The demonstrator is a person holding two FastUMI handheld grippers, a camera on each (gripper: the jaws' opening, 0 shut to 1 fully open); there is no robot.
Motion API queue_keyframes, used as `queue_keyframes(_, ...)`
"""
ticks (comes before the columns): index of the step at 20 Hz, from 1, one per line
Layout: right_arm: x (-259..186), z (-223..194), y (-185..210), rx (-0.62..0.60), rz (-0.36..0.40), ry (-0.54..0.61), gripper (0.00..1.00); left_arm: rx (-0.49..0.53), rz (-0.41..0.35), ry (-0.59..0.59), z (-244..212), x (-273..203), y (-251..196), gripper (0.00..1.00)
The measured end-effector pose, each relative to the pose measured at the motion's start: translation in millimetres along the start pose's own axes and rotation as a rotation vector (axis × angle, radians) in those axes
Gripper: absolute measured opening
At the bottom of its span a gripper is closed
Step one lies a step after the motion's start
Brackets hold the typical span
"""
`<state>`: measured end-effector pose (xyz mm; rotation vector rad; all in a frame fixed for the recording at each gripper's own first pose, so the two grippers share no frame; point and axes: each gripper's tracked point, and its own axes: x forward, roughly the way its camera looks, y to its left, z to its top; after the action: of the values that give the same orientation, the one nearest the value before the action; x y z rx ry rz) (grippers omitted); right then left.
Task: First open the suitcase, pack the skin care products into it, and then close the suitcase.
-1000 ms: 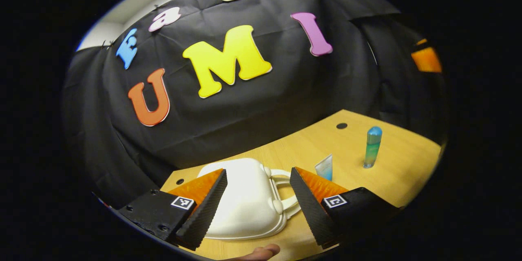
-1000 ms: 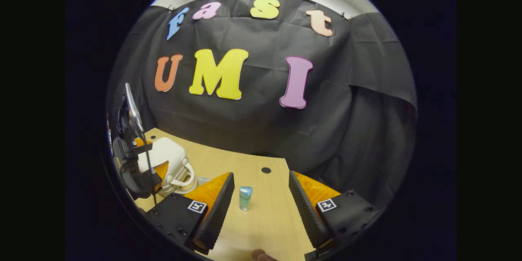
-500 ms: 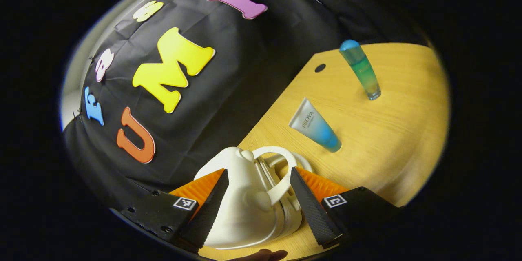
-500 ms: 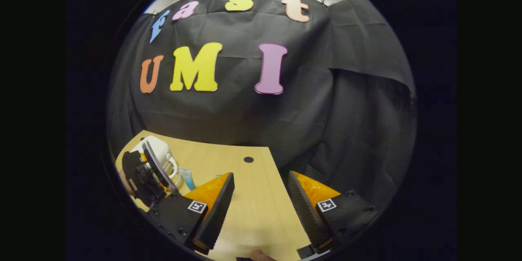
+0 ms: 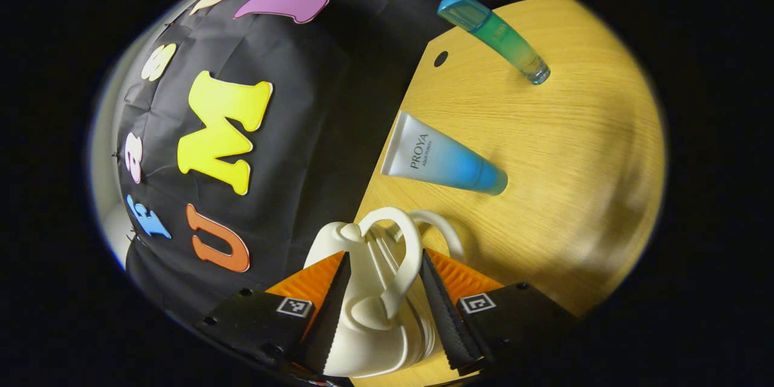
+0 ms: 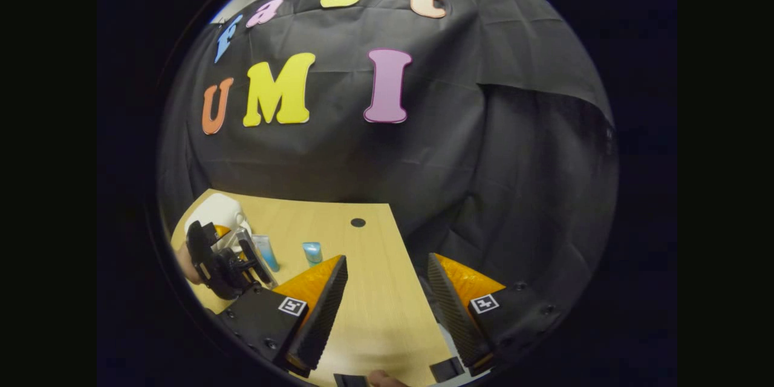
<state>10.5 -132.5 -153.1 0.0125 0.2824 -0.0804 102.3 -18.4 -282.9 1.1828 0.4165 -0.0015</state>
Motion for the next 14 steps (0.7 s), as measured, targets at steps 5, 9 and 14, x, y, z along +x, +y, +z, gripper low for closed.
queue_keyframes(5, -1, -6, -5, -0.025, 0.007, 0.008, 0.78, 0.064, -0.033, 0.068, -7, 4, -9, 0.23)
queue_keyframes(9, -6, -7, 1, -0.046, 0.024, 0.005, 0.8, 0.017, -0.014, 0.081, -5, -5, 4, 0.06)
queue_keyframes(14, -9, -1, 14, -0.063, 0.037, -0.016, 0.8, -0.102, -0.032, 0.066, -3, -13, 27, 0.03)
